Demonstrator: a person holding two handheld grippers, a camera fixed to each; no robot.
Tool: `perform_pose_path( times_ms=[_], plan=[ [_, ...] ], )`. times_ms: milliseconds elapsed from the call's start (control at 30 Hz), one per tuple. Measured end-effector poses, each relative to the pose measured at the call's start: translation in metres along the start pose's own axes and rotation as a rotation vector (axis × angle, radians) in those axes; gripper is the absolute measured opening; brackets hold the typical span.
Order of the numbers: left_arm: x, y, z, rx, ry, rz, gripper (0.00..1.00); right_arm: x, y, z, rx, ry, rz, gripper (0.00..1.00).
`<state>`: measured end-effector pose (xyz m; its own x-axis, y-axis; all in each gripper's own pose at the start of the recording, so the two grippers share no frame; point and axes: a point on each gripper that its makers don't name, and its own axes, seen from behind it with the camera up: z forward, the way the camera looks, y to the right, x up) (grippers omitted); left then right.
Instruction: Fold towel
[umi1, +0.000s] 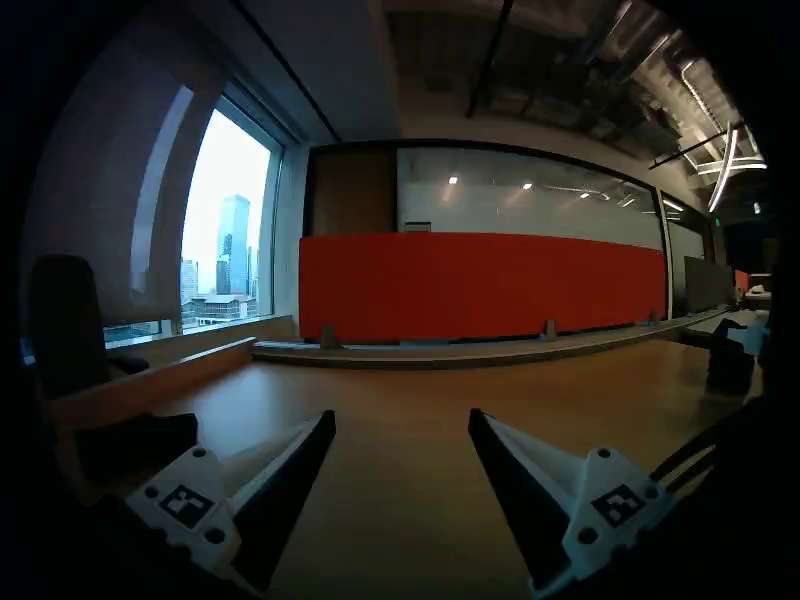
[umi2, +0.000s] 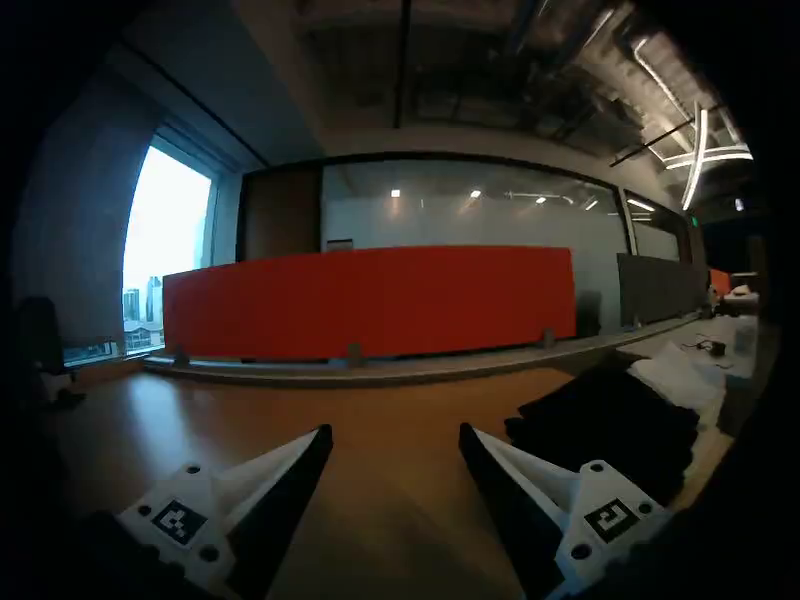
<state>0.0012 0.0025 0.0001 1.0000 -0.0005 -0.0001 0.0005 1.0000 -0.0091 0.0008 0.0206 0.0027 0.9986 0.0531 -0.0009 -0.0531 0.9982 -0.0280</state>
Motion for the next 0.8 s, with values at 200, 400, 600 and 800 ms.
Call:
perform_pose_path(
  times_ms=[200,400,600,800],
  plan=[
    [0.0,0.0,0.0,0.0,0.0,0.0,0.99,-0.002,-0.001,0.0,0.0,0.0,-0.004,0.98],
    [0.0,0.0,0.001,0.0,0.0,0.0,0.99,-0.001,-0.006,-0.001,0.004,0.004,-0.02,0.98],
    [0.0,0.0,0.0,0.0,0.0,0.0,0.99,-0.002,-0.011,-0.002,0.01,0.001,-0.045,0.98],
    [0.0,0.0,0.0,0.0,0.0,0.0,0.99,-0.002,-0.014,-0.002,0.014,0.001,-0.053,0.98]
  ],
)
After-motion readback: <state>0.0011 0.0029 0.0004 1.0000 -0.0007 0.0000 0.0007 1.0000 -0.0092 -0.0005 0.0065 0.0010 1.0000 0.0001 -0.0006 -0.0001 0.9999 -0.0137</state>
